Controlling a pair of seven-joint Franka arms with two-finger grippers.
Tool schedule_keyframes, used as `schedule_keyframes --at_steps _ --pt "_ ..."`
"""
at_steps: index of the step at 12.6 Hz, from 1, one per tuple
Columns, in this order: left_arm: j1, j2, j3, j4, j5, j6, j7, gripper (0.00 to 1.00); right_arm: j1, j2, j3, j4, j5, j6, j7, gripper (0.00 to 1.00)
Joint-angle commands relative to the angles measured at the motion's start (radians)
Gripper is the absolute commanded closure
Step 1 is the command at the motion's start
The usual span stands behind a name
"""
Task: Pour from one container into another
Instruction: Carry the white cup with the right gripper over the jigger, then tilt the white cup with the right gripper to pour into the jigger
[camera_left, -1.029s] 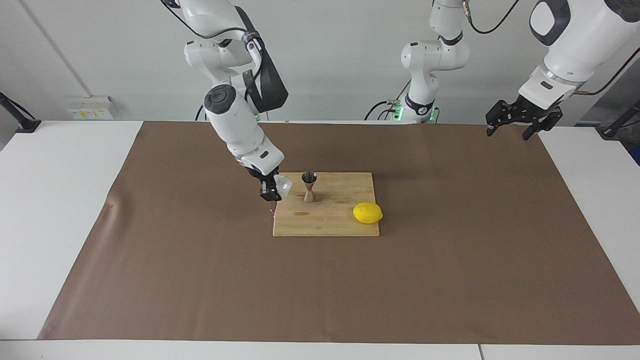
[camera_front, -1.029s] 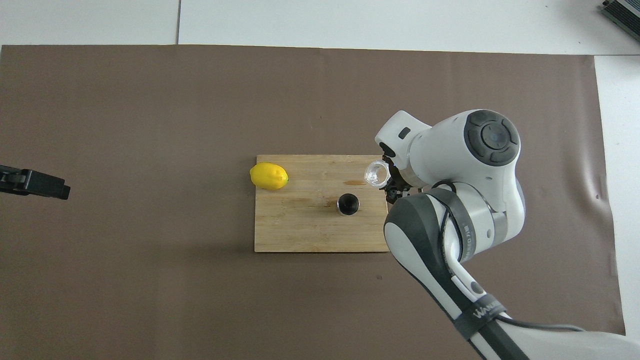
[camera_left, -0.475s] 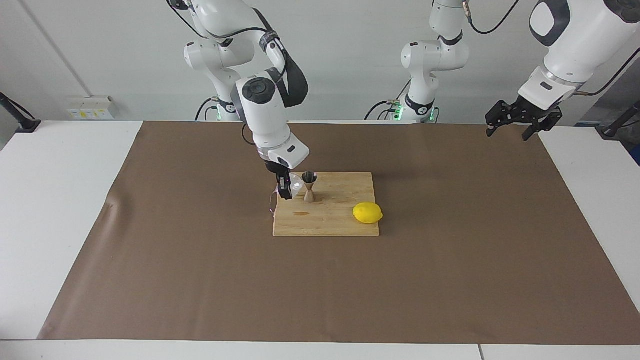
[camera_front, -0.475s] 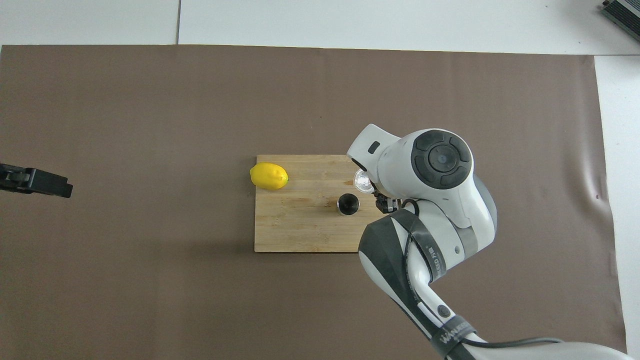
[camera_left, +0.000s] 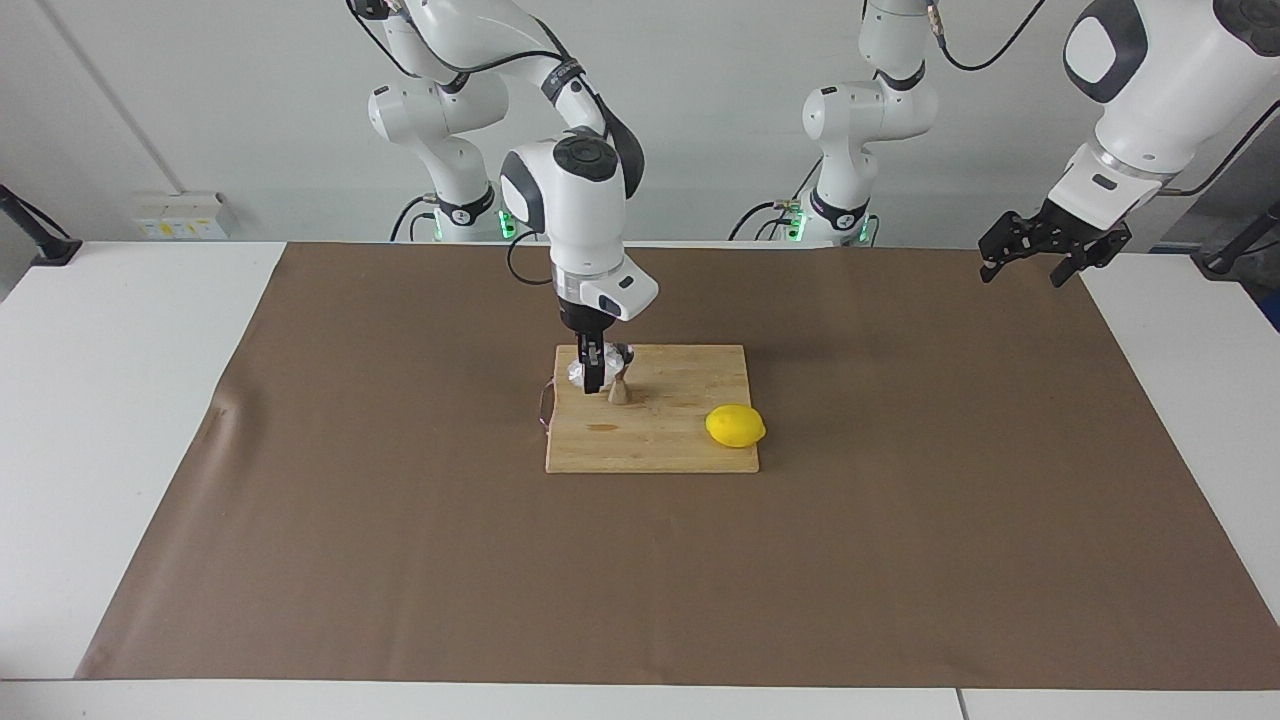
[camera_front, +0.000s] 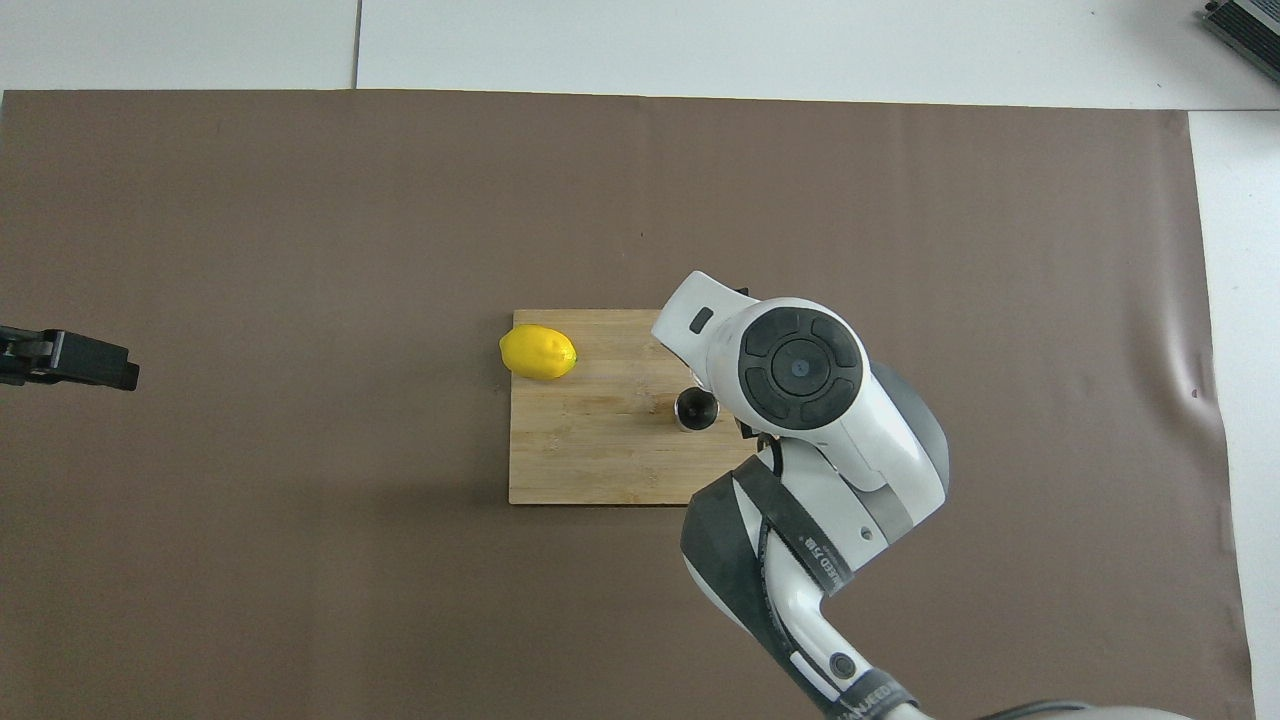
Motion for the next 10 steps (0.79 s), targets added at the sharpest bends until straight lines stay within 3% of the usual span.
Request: schedule_keyframes --at_steps 1,10 --pt "0.009 -0.016 -0.007 -0.014 -0.006 0.011 -0.009 0.00 0.019 -0.012 0.004 -0.005 -0.063 0.000 0.046 1.00" --pt "0.012 -0.015 -0.027 0.038 -0.008 -0.027 -0.020 0.00 0.062 -0.058 0.006 -0.062 -0.235 -0.014 0.165 1.00"
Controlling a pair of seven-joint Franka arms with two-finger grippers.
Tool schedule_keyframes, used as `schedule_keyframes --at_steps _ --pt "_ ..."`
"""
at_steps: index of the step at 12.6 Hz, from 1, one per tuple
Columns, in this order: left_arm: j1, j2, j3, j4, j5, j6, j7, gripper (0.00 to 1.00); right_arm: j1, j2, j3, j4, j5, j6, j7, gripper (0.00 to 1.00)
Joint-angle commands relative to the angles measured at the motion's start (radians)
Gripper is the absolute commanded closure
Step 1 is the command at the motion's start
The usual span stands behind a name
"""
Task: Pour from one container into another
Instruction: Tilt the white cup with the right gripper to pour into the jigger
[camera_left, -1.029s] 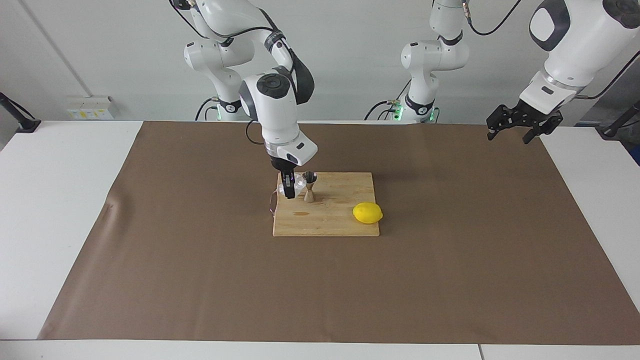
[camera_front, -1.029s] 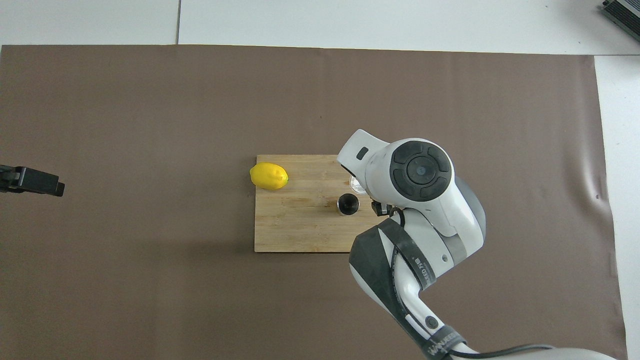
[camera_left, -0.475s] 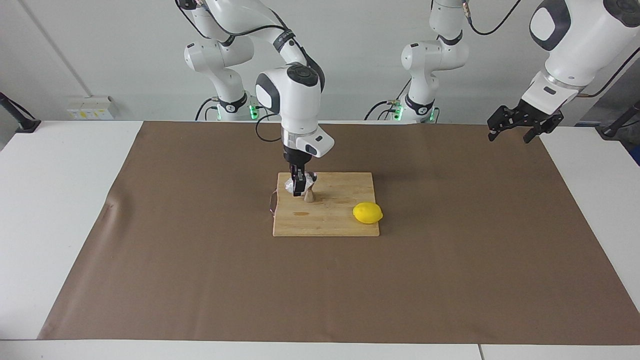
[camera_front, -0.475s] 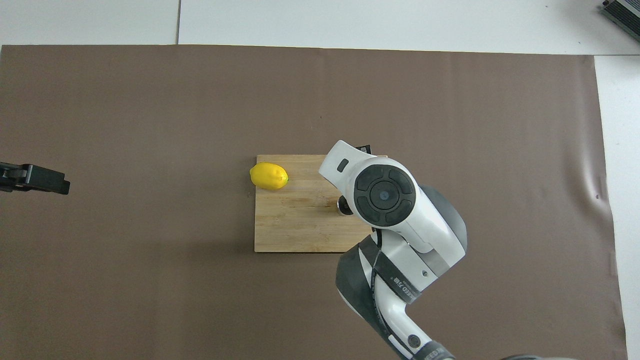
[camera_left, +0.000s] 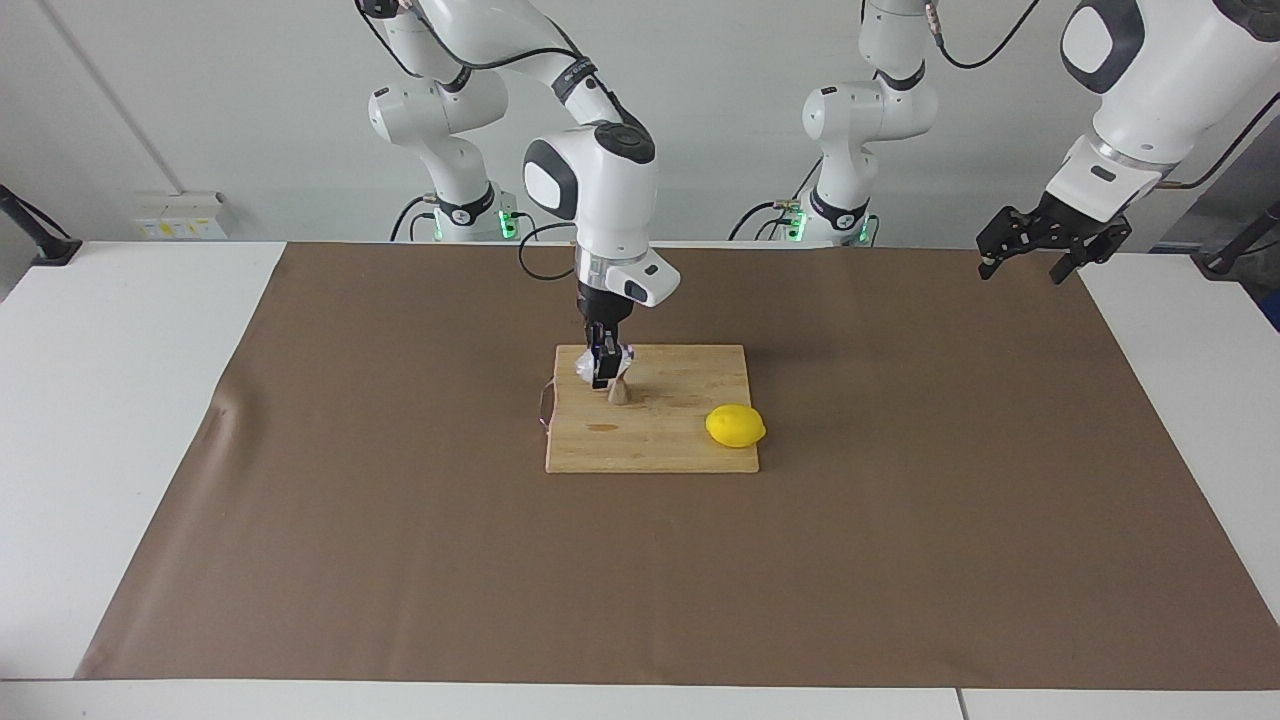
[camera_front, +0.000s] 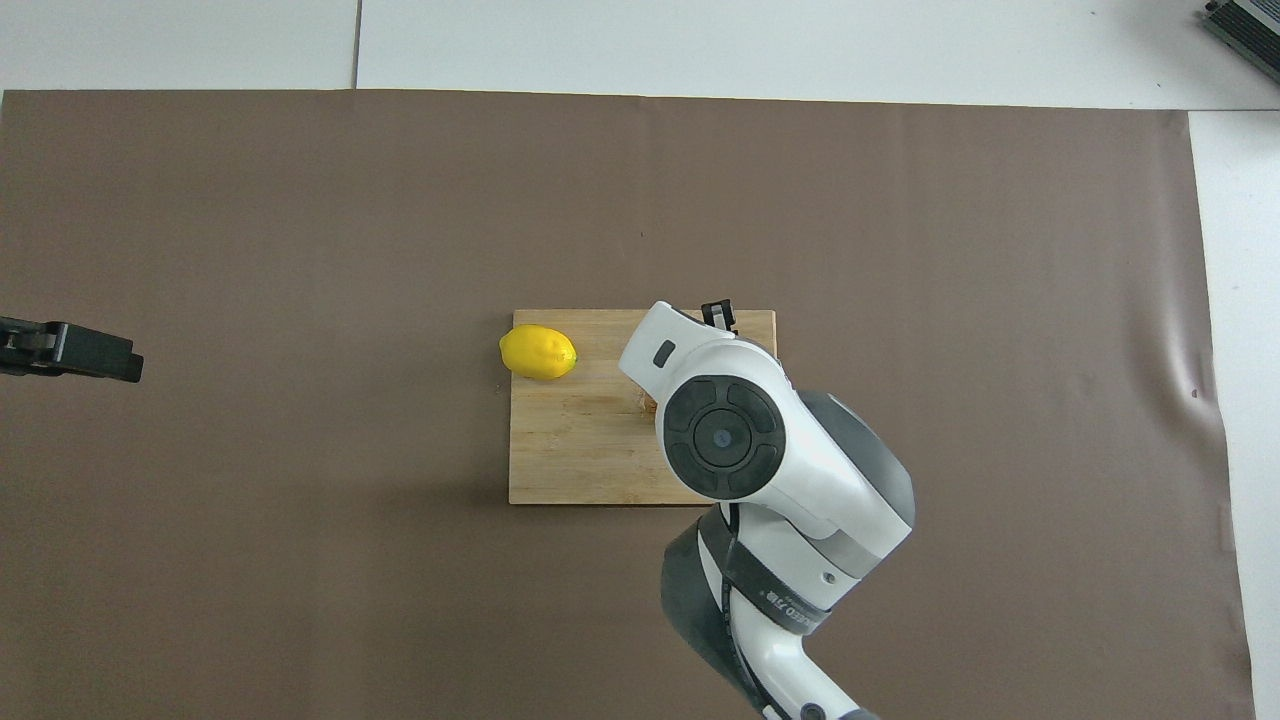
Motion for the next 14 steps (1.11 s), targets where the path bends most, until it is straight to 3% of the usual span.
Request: schedule_keyframes --at_steps 1,14 --pt "0.011 -0.011 -0.006 0.012 -0.008 -0.023 -0.010 0.00 0.003 -0.038 0.006 -0.050 -0.058 -0.001 0.052 1.00" --pt "0.010 -0.010 -0.006 0.009 -0.008 -0.028 -0.004 0.00 0.055 -0.092 0.006 -0.134 -0.233 -0.006 0.053 1.00"
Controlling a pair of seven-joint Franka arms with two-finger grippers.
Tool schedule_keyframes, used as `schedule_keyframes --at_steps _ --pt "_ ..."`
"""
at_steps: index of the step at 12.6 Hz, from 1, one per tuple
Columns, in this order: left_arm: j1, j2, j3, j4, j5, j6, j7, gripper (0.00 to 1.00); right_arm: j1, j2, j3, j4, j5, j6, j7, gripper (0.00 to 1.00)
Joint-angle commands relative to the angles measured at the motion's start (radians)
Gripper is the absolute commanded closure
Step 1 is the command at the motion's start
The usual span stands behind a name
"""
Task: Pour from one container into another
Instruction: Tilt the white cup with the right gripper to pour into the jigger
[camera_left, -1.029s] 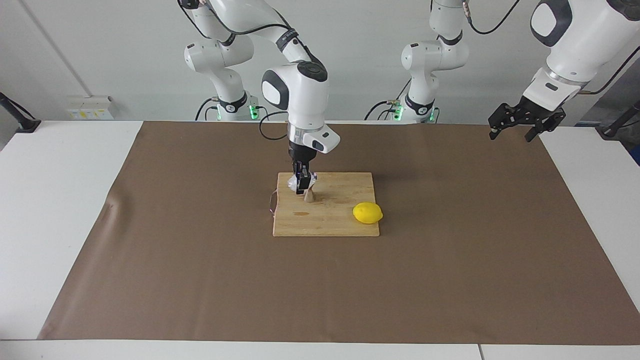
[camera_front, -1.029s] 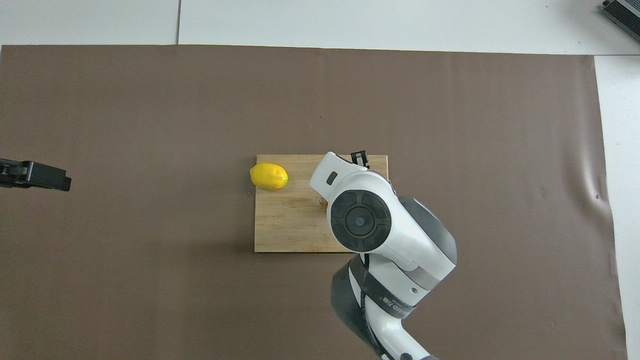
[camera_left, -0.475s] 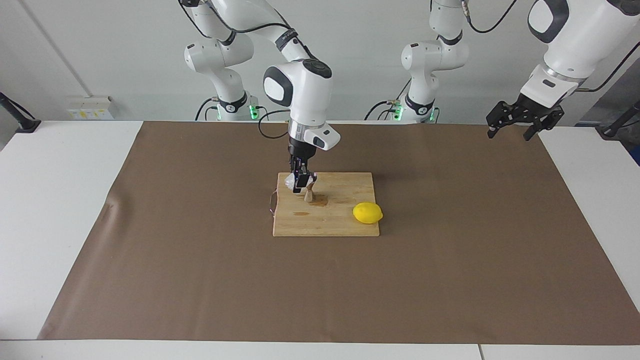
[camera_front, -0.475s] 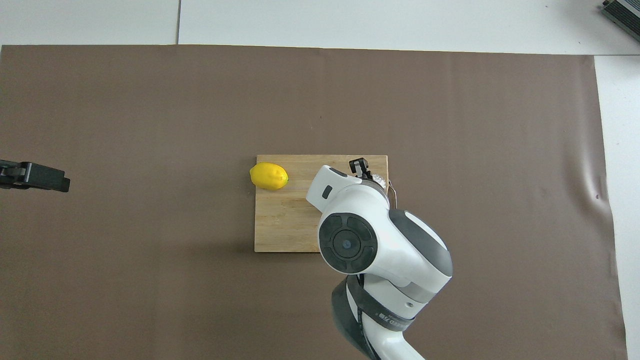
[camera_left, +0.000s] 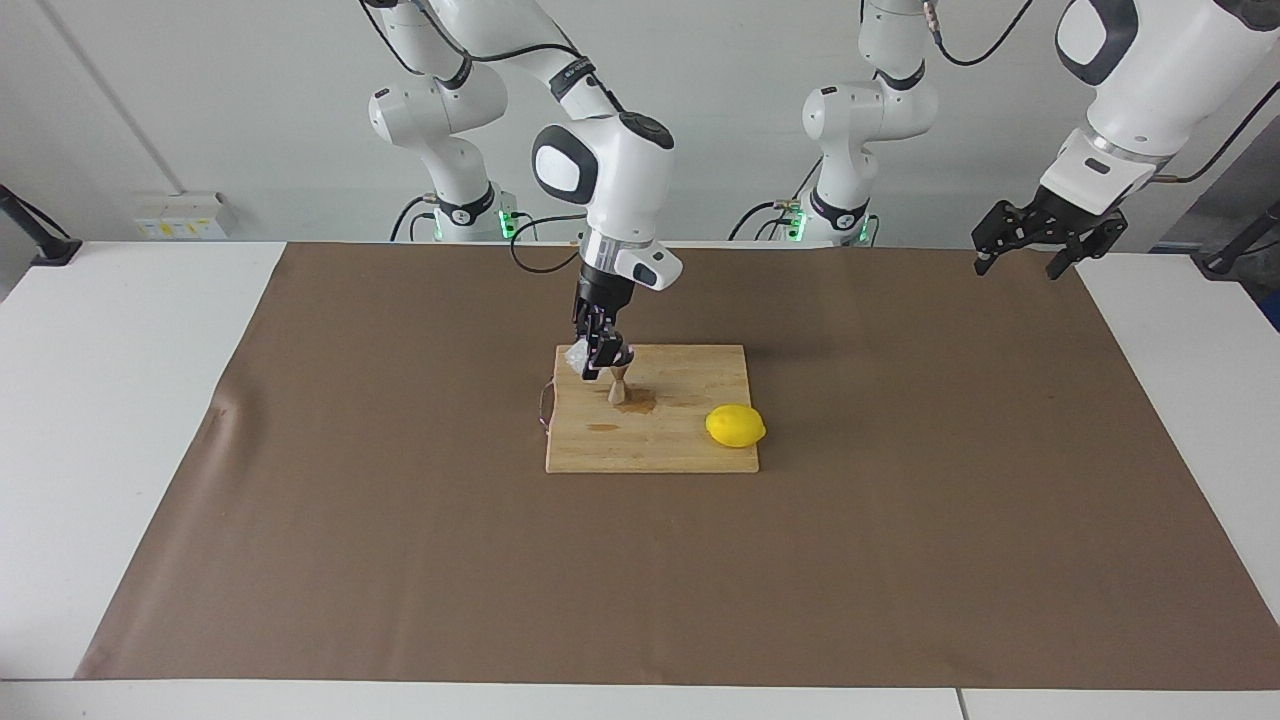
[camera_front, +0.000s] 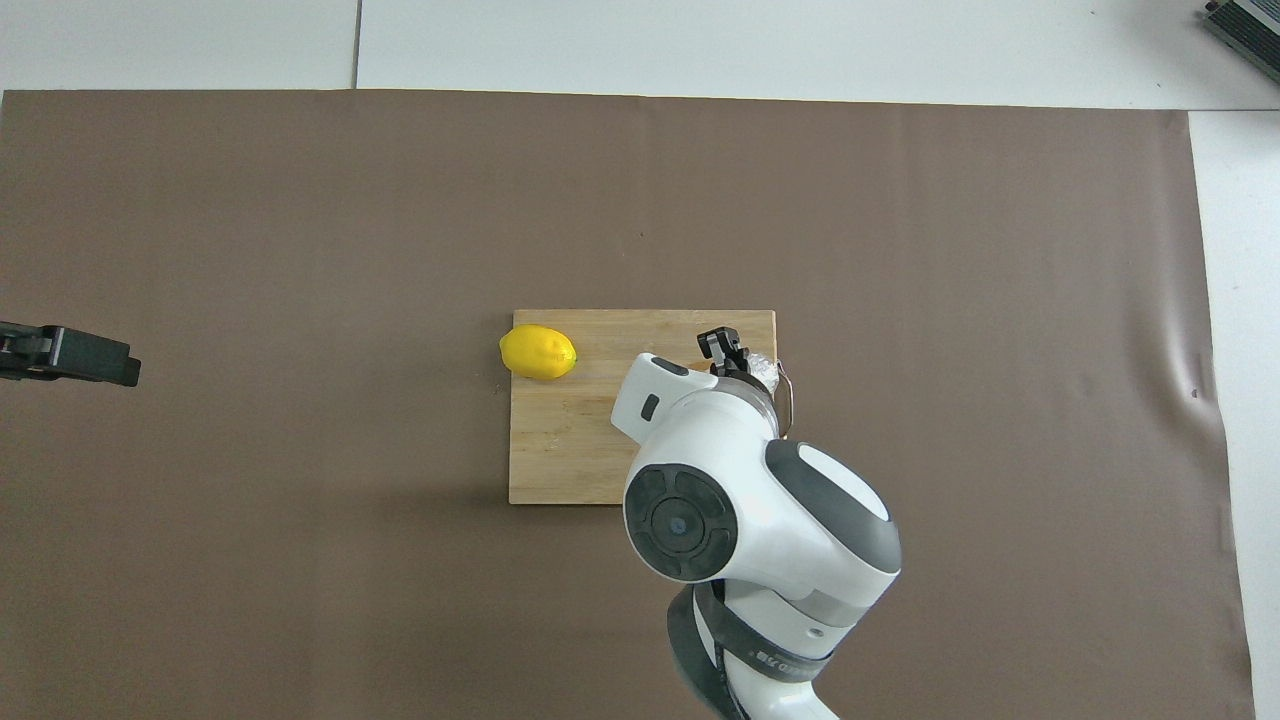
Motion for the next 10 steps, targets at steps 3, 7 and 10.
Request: schedule_keyframes --at_steps 3,7,10 --pt "0.010 -0.004 -0.006 0.009 -0.008 -0.017 0.000 0.00 0.029 -0.045 0.006 -0.041 -0.083 -0.030 0.039 1.00" --pt "0.010 -0.004 -0.006 0.007 -0.008 -0.017 0.006 0.00 0.030 -0.047 0.006 -0.042 -0.105 -0.052 0.039 1.00" --pt "0.008 -0.006 -0.005 0.004 -0.006 -0.015 -0.003 0.00 0.032 -0.051 0.006 -0.042 -0.128 -0.058 0.039 1.00"
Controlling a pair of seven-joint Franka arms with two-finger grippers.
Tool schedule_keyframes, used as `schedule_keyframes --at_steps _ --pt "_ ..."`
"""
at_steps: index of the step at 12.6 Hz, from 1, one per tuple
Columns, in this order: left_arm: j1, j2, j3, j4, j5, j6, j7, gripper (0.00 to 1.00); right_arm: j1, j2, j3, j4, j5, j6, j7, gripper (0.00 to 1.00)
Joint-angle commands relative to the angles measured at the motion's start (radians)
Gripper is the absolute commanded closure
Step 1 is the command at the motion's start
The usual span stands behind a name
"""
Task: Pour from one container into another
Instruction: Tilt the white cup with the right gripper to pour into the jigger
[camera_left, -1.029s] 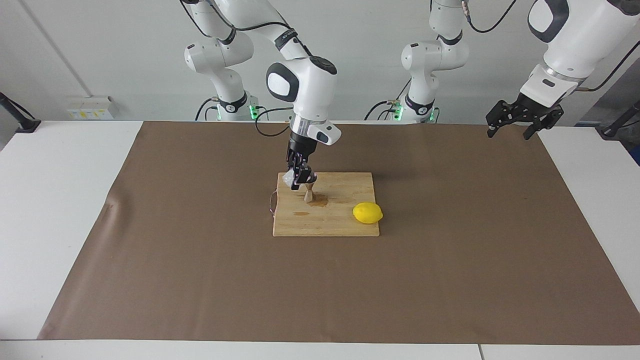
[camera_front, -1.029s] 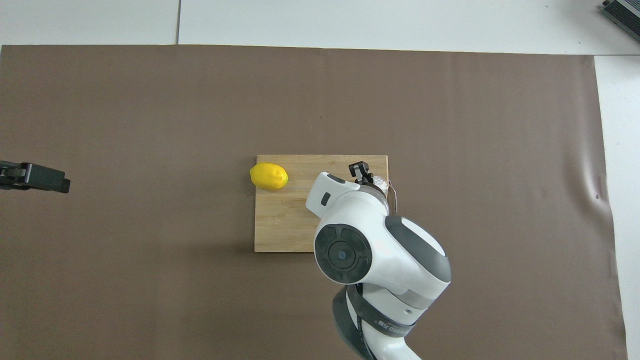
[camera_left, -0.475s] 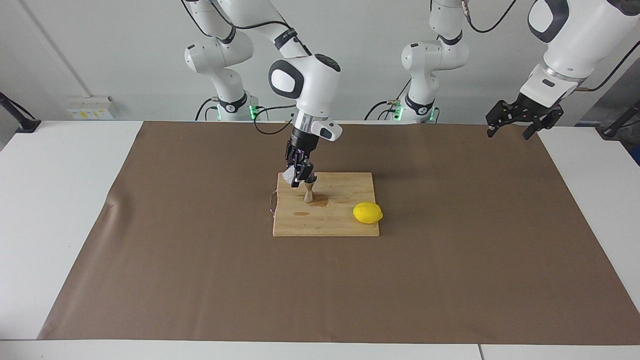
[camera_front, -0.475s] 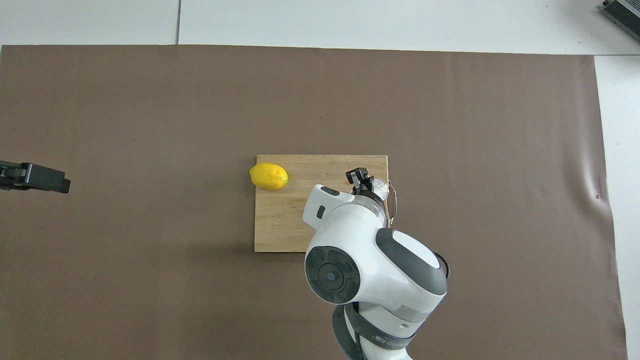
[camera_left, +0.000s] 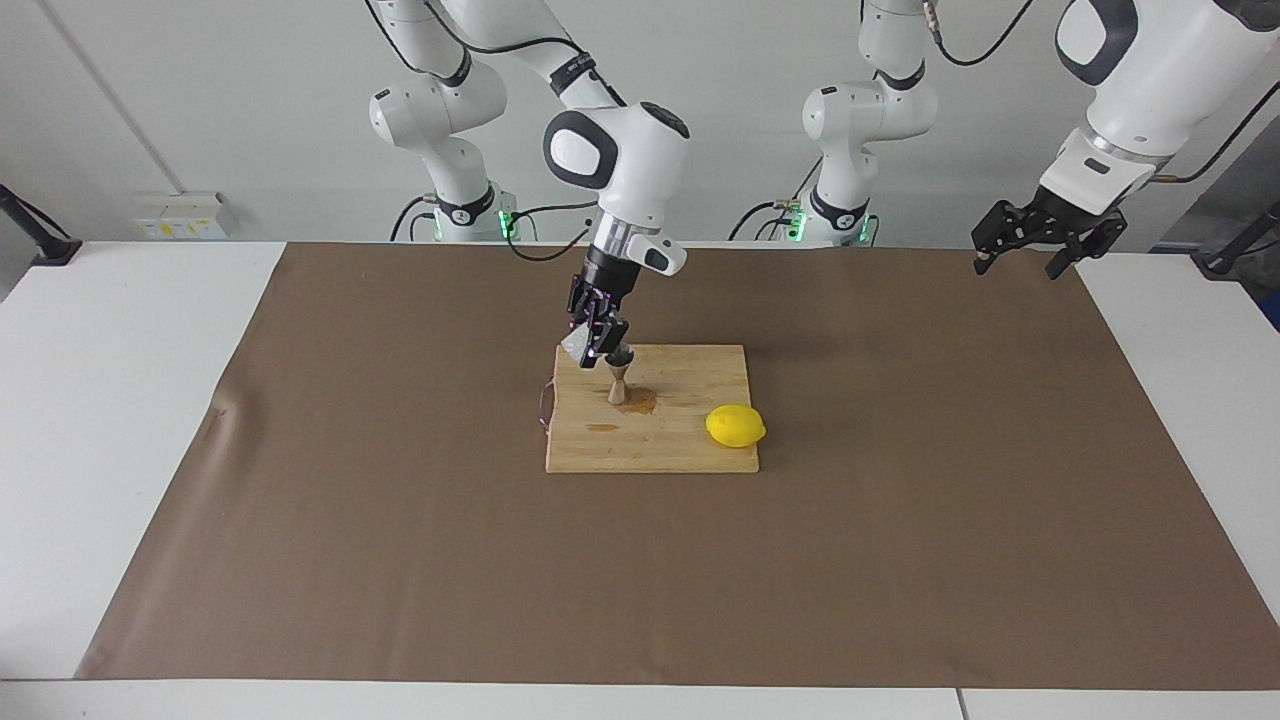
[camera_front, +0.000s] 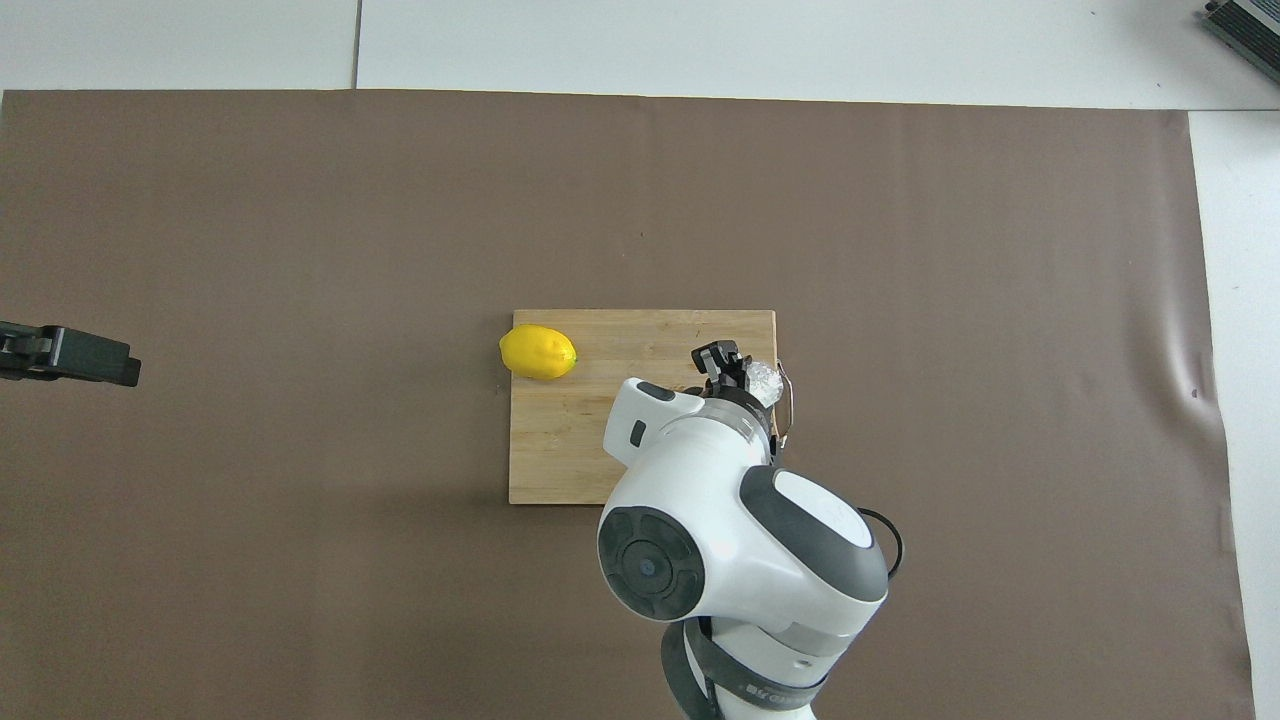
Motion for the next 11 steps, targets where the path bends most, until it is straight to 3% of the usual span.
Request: schedule_keyframes --at_steps 1,11 --pt "0.008 -0.006 -0.004 0.004 -0.006 -0.015 -0.009 0.00 0.000 -0.031 0.007 -0.027 -0.043 -0.014 0.027 1.00" --pt "0.008 -0.003 -0.006 0.002 -0.006 -0.012 -0.012 0.00 0.039 -0.031 0.009 0.003 -0.097 -0.084 0.029 1.00"
